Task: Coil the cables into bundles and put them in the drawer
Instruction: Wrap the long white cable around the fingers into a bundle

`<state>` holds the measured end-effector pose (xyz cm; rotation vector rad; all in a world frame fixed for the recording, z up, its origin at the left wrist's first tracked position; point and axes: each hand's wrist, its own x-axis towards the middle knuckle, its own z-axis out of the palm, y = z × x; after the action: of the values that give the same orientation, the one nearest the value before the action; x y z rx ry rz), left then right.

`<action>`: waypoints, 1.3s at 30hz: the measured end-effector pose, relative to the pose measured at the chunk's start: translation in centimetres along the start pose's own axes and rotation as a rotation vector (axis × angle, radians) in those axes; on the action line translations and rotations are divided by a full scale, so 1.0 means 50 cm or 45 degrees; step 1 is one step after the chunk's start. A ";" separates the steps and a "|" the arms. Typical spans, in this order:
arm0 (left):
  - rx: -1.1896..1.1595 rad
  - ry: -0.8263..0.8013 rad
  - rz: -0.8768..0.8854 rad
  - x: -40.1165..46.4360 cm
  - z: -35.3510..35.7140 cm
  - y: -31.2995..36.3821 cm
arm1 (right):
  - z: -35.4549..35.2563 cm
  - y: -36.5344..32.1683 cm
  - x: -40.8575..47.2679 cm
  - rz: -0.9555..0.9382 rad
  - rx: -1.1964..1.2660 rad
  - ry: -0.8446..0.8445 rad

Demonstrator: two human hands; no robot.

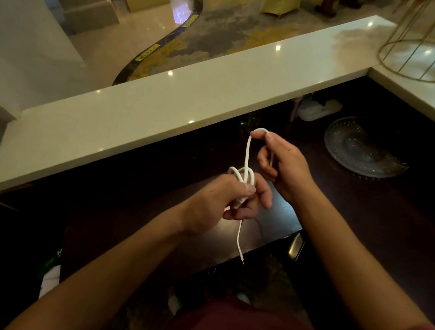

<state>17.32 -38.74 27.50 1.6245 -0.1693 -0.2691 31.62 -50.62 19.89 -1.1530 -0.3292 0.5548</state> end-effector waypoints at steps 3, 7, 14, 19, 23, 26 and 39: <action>0.053 -0.010 -0.001 0.000 -0.009 -0.003 | -0.009 0.007 -0.003 0.038 -0.012 -0.005; 0.165 -0.005 -0.079 -0.004 -0.013 -0.017 | -0.020 0.000 -0.001 0.031 -0.027 0.026; 0.273 -0.144 -0.038 -0.008 -0.008 0.003 | -0.015 -0.021 0.000 -0.062 -0.169 0.018; -0.009 -0.142 0.277 -0.001 -0.004 0.040 | 0.030 0.025 -0.046 0.000 -0.501 -0.011; -0.022 0.073 0.310 0.008 -0.012 0.030 | 0.047 0.087 -0.069 0.256 -0.493 -0.105; 0.017 0.203 0.302 0.005 -0.023 0.021 | 0.033 0.134 -0.075 0.401 -0.562 -0.303; 0.322 0.330 0.033 0.004 -0.079 -0.072 | 0.038 0.019 -0.093 0.363 -0.472 -0.537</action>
<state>18.43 -34.74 24.14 1.8895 -0.0264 -0.0153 26.59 -51.53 19.89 -1.4482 -0.6560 1.0235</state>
